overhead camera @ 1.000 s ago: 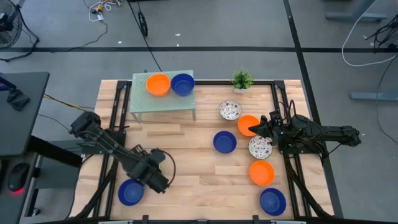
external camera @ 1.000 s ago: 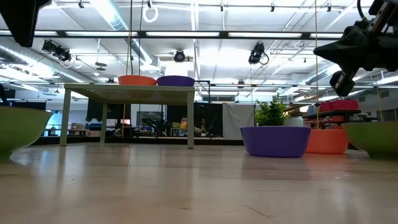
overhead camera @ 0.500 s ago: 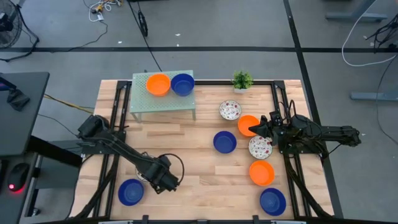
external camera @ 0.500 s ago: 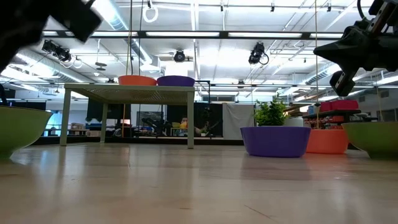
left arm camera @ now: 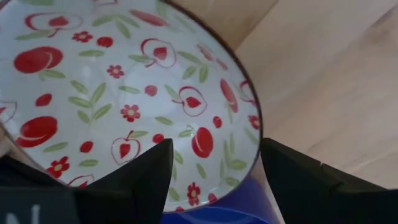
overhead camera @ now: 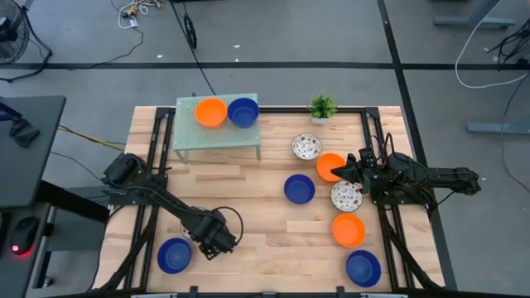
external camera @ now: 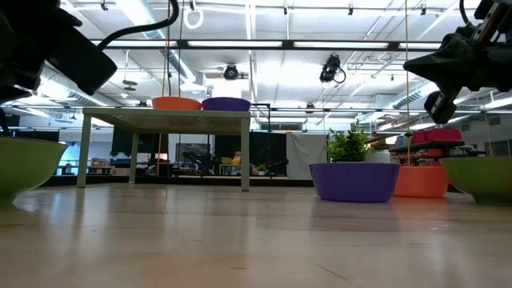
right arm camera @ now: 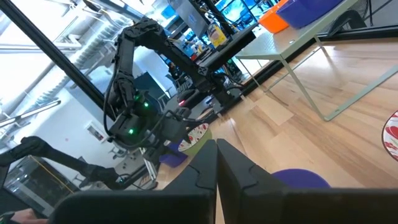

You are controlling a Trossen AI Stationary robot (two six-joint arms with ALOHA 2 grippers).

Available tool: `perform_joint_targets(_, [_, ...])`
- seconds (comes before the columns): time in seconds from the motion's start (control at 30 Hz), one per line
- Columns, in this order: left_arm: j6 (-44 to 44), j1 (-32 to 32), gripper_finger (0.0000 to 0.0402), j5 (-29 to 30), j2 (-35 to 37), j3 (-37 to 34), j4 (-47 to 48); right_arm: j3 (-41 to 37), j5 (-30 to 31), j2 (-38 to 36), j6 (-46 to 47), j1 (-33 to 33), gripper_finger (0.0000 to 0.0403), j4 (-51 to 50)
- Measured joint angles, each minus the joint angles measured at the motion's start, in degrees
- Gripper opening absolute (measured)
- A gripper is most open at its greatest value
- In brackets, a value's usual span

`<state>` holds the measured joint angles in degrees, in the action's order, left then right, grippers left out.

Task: Pick & Place Mini bowls
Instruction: Put the white patterned bowl on the shelf

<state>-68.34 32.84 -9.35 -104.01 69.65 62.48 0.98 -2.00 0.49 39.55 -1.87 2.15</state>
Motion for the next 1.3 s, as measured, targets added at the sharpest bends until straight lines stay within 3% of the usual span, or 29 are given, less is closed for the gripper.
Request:
perform_joint_targets(0.23, [0.5, 0.0, 0.0201, 1.1, 0.0, 0.0, 0.1, 0.0, 0.0, 0.0, 0.0, 0.0, 0.0007, 0.0])
perform_joint_targets(0.73, [6.5, -0.6, 0.0030, 1.8, 0.3, 0.1, 1.1, 0.0, 0.0, 0.0, 0.0, 0.0, 0.0007, 0.0])
perform_joint_targets(0.93, [7.6, -1.1, 0.0020, 2.5, 1.0, 2.2, 6.9, 0.0, 0.0, 0.0, 0.0, 0.0, 0.0007, 0.0])
perform_joint_targets(1.13, [10.1, -0.3, 0.0010, 3.0, 1.0, 8.9, 16.2, 0.0, 0.0, 0.0, 0.0, 0.0, 0.0007, 0.0])
perform_joint_targets(1.3, [11.4, -0.6, 0.0012, 6.9, 1.0, 16.0, 25.8, 0.0, 0.0, 0.0, 0.0, 0.0, 0.0007, 0.0])
